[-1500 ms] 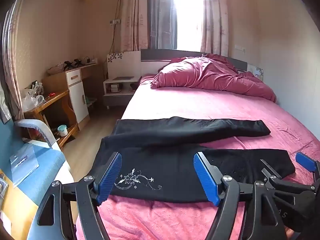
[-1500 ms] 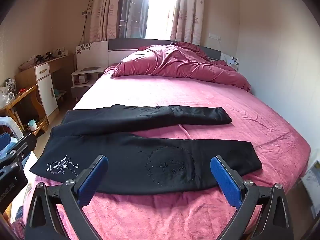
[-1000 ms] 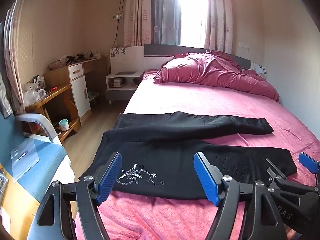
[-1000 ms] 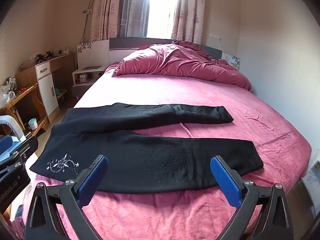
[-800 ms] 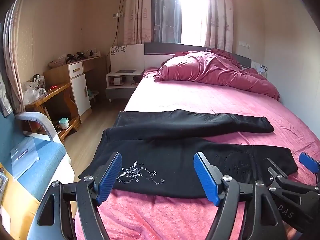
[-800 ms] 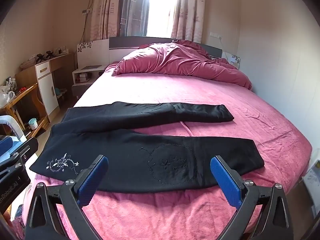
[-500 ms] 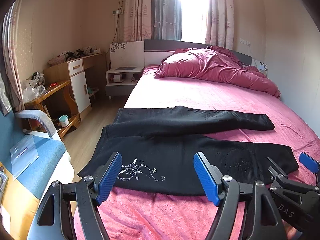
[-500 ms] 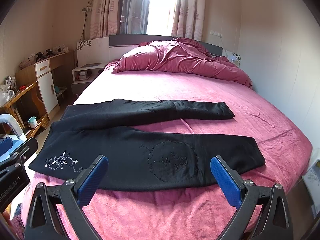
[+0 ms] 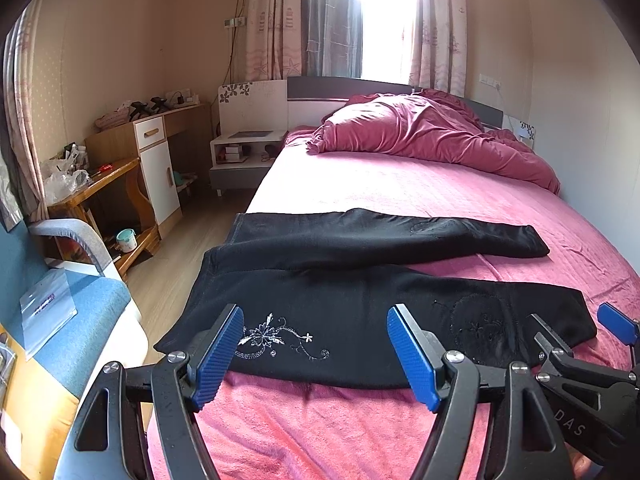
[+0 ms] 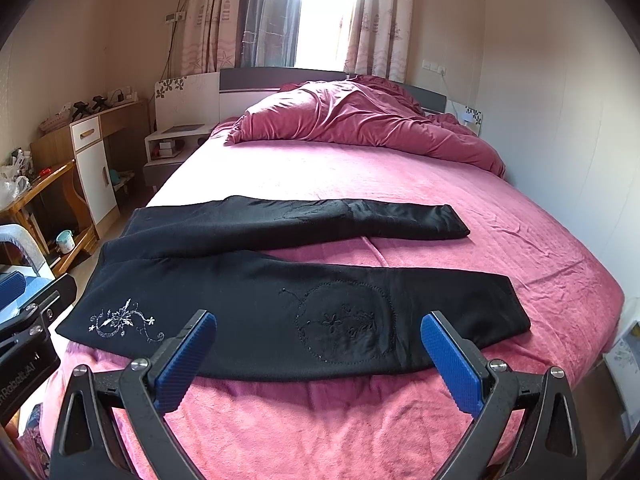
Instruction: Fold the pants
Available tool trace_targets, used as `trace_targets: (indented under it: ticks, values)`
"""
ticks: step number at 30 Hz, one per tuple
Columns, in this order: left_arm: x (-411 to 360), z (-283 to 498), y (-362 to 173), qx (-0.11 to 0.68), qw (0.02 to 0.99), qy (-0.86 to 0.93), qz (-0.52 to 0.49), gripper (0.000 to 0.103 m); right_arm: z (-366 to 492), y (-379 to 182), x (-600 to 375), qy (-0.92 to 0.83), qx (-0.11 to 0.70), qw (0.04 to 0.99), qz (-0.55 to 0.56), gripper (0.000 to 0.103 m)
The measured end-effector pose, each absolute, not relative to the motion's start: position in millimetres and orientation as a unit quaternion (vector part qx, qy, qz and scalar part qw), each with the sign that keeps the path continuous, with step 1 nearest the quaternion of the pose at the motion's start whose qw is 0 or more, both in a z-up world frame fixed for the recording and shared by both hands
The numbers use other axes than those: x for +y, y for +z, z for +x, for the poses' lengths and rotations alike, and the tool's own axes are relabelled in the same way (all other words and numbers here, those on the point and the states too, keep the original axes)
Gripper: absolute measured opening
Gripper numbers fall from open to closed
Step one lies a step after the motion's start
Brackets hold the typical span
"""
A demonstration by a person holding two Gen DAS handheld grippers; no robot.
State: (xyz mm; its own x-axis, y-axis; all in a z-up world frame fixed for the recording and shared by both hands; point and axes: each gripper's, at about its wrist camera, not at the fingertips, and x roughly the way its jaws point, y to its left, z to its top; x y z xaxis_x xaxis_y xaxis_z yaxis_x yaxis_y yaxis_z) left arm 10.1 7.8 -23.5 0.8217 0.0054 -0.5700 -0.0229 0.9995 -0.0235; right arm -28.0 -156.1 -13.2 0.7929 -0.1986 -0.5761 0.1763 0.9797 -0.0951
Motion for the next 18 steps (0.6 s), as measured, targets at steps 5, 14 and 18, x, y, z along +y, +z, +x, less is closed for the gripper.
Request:
trace_targets:
  ticks: [5, 14, 18]
  values:
    - [7.8, 10.2, -23.2, 0.3, 0.954, 0.005, -0.016, 0.076, -27.9, -12.1, -156.2, -0.099, 0.306, 0.947, -0.018, 0.103]
    - [6.6, 9.9, -24.1, 0.3, 0.954, 0.006, -0.016, 0.076, -28.3, -13.1, -156.8, -0.098, 0.307, 0.946, -0.019, 0.103]
    - [6.4, 9.7, -24.1, 0.3, 0.954, 0.005, -0.015, 0.076, -28.1, -13.2, -156.8, -0.098, 0.307, 0.946, -0.019, 0.103]
